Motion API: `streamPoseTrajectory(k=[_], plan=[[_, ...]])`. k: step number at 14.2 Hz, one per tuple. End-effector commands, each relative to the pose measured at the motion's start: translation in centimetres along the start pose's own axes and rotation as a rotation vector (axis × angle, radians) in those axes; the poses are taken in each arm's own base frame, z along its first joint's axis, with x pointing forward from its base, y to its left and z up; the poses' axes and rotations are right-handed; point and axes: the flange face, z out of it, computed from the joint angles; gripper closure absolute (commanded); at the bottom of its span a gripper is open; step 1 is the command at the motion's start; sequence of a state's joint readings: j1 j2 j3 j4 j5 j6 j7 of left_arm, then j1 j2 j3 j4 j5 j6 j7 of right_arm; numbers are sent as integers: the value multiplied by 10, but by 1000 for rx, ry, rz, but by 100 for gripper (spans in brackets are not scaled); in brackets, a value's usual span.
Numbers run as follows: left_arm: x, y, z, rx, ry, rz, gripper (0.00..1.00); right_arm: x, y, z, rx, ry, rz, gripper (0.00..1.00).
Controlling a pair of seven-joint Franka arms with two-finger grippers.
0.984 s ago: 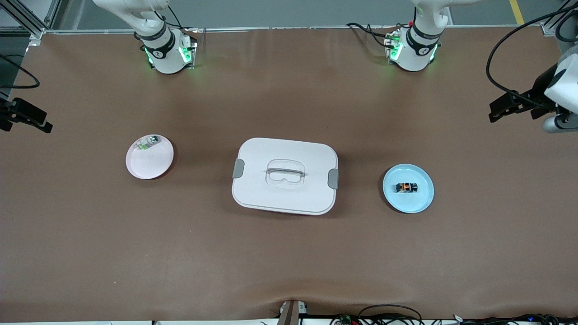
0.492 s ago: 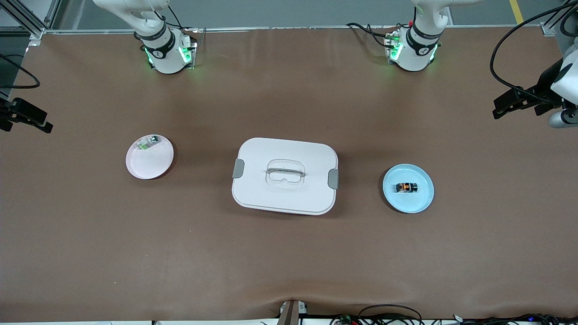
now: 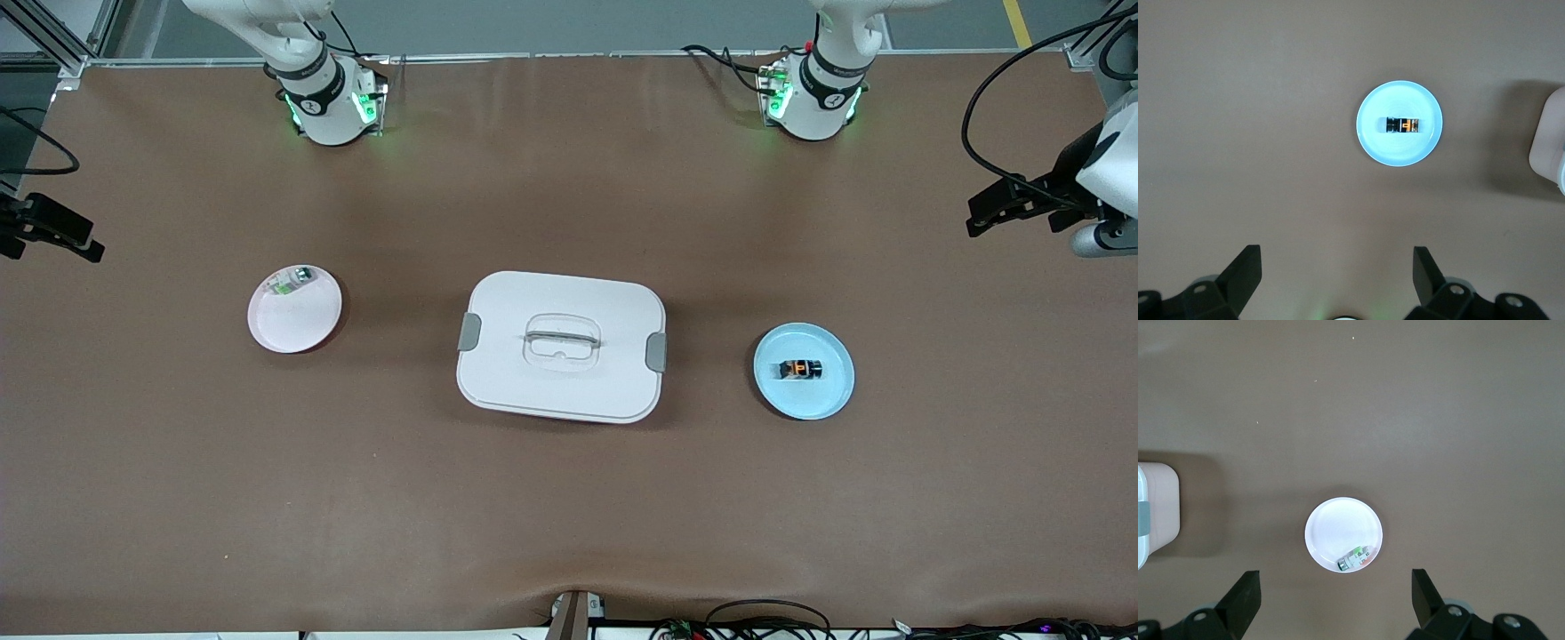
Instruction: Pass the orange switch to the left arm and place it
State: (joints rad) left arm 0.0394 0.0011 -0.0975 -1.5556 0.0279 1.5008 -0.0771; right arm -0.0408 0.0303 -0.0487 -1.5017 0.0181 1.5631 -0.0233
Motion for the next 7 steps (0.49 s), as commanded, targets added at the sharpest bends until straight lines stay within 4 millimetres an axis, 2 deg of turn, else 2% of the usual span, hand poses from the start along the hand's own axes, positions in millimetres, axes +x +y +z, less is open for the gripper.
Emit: streamPoseTrajectory(k=[1,7], plan=[[-1,-2,-3,-13,9,32,0,3,0,-4,-3,4,-2,0],[-1,-4,-7,-9,18,31,0,3,-1,-4,0,6,0,0]])
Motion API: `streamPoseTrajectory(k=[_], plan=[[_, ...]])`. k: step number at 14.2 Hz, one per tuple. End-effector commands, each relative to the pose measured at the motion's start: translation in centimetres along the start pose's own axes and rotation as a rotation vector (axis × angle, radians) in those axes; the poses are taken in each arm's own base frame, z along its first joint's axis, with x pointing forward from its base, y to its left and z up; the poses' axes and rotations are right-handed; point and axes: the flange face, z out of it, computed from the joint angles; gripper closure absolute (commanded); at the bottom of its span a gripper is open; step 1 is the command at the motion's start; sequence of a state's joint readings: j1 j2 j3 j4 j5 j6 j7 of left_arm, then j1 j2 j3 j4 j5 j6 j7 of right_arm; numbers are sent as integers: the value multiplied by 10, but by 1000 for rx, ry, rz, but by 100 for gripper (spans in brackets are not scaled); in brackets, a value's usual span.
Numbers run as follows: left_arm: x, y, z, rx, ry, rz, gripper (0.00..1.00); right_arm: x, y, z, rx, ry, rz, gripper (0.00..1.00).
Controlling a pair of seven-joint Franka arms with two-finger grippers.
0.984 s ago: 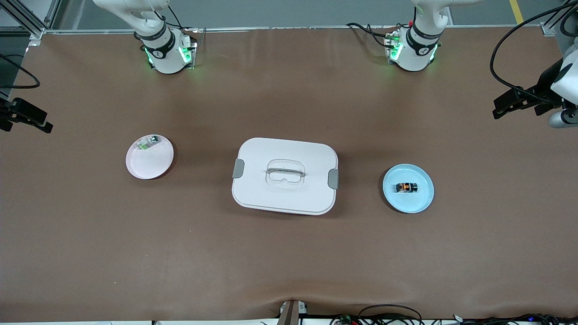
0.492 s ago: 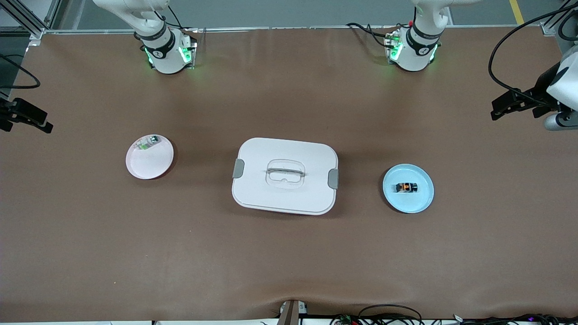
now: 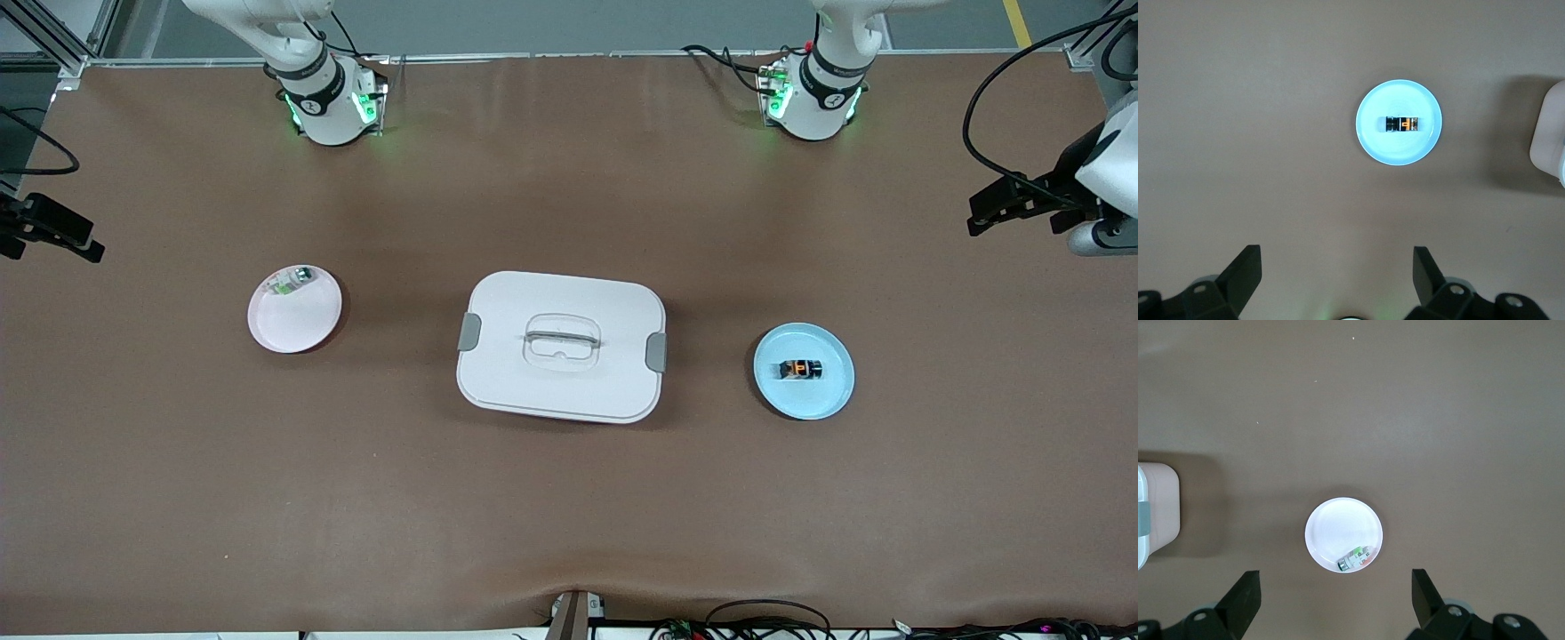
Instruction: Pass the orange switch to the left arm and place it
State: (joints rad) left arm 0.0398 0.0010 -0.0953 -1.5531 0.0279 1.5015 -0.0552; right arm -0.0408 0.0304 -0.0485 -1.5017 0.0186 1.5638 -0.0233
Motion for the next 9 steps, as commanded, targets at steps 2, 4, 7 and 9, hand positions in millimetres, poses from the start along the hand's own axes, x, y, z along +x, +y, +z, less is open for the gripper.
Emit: streamPoseTrajectory(k=[2,4,7,9], plan=[[-2,0,-8,-8,15,15,0,3,-1,-5,-1,7,0,0],[-7,2,-17,-6,11,21,0,4,-1,-4,-1,7,0,0],[-9,4,-23,-4,11,23,0,4,-1,-4,-1,7,0,0],[-9,5,-22,-4,10,25,0,4,-1,-3,-1,5,0,0]])
